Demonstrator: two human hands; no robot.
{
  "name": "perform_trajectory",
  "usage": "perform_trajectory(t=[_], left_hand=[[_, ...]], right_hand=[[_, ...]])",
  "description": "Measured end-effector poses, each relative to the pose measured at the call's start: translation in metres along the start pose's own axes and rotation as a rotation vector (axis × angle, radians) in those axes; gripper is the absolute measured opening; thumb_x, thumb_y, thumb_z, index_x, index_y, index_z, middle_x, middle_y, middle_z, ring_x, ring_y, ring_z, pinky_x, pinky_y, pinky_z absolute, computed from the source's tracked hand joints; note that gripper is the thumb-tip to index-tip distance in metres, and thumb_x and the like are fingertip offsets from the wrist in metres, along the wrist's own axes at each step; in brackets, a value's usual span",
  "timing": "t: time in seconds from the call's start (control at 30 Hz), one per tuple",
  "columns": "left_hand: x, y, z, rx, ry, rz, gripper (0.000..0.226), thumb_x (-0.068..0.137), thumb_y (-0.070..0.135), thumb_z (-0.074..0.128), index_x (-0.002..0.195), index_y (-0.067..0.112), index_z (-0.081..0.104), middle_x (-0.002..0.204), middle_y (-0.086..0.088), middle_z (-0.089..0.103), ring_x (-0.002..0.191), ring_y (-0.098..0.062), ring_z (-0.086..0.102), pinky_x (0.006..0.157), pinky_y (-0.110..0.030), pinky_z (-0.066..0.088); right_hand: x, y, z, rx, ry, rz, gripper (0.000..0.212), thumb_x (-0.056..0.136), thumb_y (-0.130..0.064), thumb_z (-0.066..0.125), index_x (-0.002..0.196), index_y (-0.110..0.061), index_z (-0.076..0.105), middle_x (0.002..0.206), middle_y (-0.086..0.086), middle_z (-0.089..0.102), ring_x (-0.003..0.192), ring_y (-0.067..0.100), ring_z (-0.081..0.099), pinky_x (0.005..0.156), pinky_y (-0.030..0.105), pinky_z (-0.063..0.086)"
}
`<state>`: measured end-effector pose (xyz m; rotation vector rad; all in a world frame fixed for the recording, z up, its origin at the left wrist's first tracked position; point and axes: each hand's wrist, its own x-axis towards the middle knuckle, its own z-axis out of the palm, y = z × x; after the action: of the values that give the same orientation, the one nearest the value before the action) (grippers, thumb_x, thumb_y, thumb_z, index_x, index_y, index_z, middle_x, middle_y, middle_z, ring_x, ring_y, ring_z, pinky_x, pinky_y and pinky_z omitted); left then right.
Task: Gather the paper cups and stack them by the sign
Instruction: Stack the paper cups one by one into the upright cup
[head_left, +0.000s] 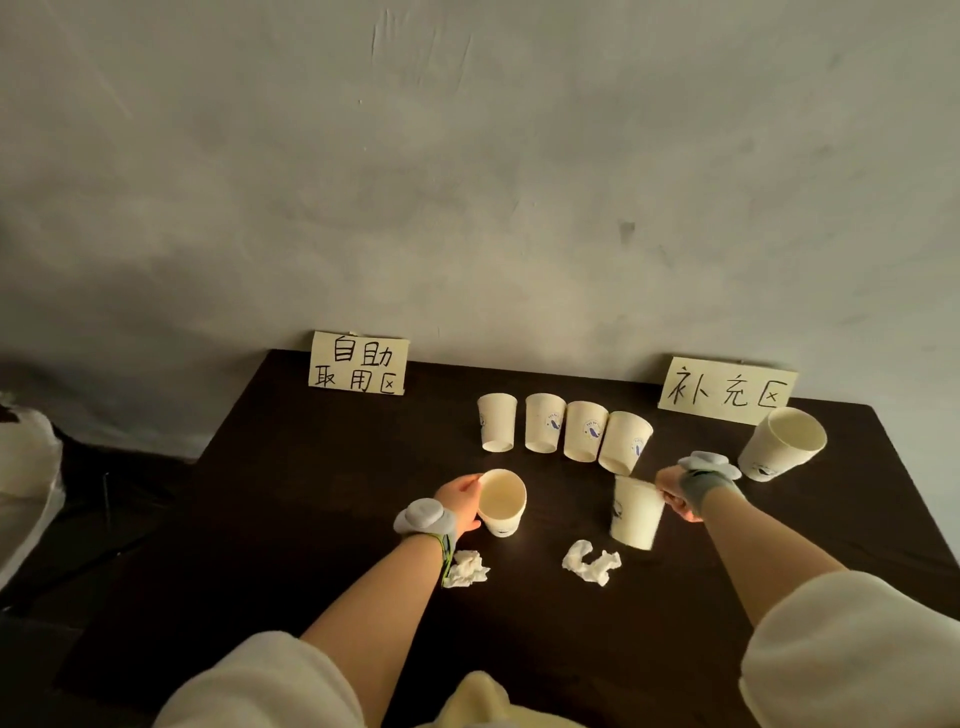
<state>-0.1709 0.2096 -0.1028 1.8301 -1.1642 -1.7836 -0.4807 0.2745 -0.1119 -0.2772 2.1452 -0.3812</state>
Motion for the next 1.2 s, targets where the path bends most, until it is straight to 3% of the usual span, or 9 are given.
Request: perform_trajectory(t=[0.1, 0.23, 0.3, 0.43, 0.57, 0.67, 0.8, 0.93, 1.2], left_hand=[[0.000, 0.002, 0.004, -0.023, -0.003, -0.007, 0.035, 0.100, 0.015, 0.039, 0.131, 0.012, 0.055, 0.140, -0.014, 0.049, 0.129, -0.035, 0.045, 0.098, -0.043, 0.047], [-0.004, 0.004, 0.009, -0.029, -0.028, -0.010, 0.037, 0.099, 0.019, 0.040, 0.135, 0.012, 0.050, 0.142, -0.014, 0.045, 0.131, -0.035, 0.042, 0.101, -0.046, 0.048], [-0.007, 0.004, 0.008, -0.024, -0.053, -0.004, 0.039, 0.099, 0.024, 0.041, 0.136, 0.012, 0.047, 0.142, -0.014, 0.044, 0.131, -0.034, 0.042, 0.101, -0.046, 0.048], [-0.018, 0.009, 0.004, -0.108, -0.122, -0.048, 0.047, 0.097, 0.041, 0.043, 0.136, 0.015, 0.045, 0.140, -0.014, 0.046, 0.129, -0.032, 0.045, 0.090, -0.043, 0.049], [-0.025, 0.011, -0.008, -0.105, -0.161, -0.064, 0.059, 0.093, 0.055, 0.040, 0.140, 0.019, 0.041, 0.146, -0.011, 0.042, 0.134, -0.032, 0.042, 0.091, -0.044, 0.048], [-0.026, 0.012, -0.012, -0.129, -0.176, -0.052, 0.065, 0.090, 0.059, 0.042, 0.141, 0.019, 0.041, 0.147, -0.011, 0.042, 0.134, -0.031, 0.042, 0.090, -0.045, 0.048], [-0.029, 0.012, -0.010, -0.168, -0.182, -0.006, 0.051, 0.093, 0.045, 0.049, 0.136, 0.018, 0.049, 0.144, -0.009, 0.047, 0.132, -0.031, 0.044, 0.096, -0.046, 0.048], [-0.025, 0.005, -0.008, -0.182, -0.139, 0.039, 0.041, 0.094, 0.031, 0.053, 0.130, 0.011, 0.055, 0.137, -0.013, 0.053, 0.127, -0.032, 0.049, 0.091, -0.043, 0.049], [-0.012, -0.002, -0.005, -0.091, -0.071, 0.140, 0.029, 0.092, 0.013, 0.058, 0.119, 0.005, 0.066, 0.122, -0.017, 0.064, 0.107, -0.032, 0.059, 0.085, -0.036, 0.051]], right_hand=[[-0.026, -0.019, 0.007, 0.008, -0.074, -0.072, 0.006, 0.093, -0.009, 0.049, 0.093, -0.012, 0.054, 0.061, 0.002, 0.044, 0.047, 0.009, 0.033, 0.037, 0.018, 0.027], [-0.050, -0.039, 0.023, 0.214, -0.057, -0.234, 0.018, 0.095, -0.014, 0.054, 0.109, -0.018, 0.063, 0.060, 0.005, 0.045, 0.045, 0.010, 0.034, 0.040, 0.019, 0.028], [-0.060, -0.045, 0.035, 0.326, -0.077, -0.280, 0.023, 0.095, -0.014, 0.054, 0.116, -0.015, 0.064, 0.058, 0.005, 0.040, 0.033, 0.007, 0.032, 0.034, 0.013, 0.026], [-0.083, -0.056, 0.053, 0.447, -0.194, -0.370, 0.024, 0.095, -0.013, 0.053, 0.118, -0.010, 0.061, 0.057, 0.004, 0.034, 0.024, 0.004, 0.026, 0.030, 0.009, 0.019], [-0.105, -0.058, 0.078, 0.362, -0.257, -0.427, 0.023, 0.094, -0.013, 0.054, 0.116, -0.011, 0.063, 0.056, 0.004, 0.037, 0.035, 0.007, 0.028, 0.031, 0.013, 0.021], [-0.106, -0.054, 0.096, 0.253, -0.190, -0.474, 0.022, 0.095, -0.013, 0.053, 0.114, -0.010, 0.065, 0.054, 0.005, 0.040, 0.029, 0.007, 0.029, 0.033, 0.012, 0.021], [-0.109, -0.048, 0.113, 0.209, -0.113, -0.535, 0.024, 0.094, -0.015, 0.053, 0.113, -0.010, 0.067, 0.049, 0.004, 0.043, 0.026, 0.007, 0.032, 0.032, 0.012, 0.025], [-0.110, -0.039, 0.126, 0.155, -0.052, -0.561, 0.024, 0.092, -0.023, 0.056, 0.110, -0.015, 0.070, 0.049, 0.003, 0.050, 0.038, 0.015, 0.040, 0.037, 0.018, 0.032], [-0.111, -0.021, 0.139, 0.157, -0.036, -0.595, 0.027, 0.093, -0.024, 0.055, 0.116, -0.020, 0.069, 0.044, -0.008, 0.052, 0.038, 0.014, 0.040, 0.035, 0.018, 0.034]])
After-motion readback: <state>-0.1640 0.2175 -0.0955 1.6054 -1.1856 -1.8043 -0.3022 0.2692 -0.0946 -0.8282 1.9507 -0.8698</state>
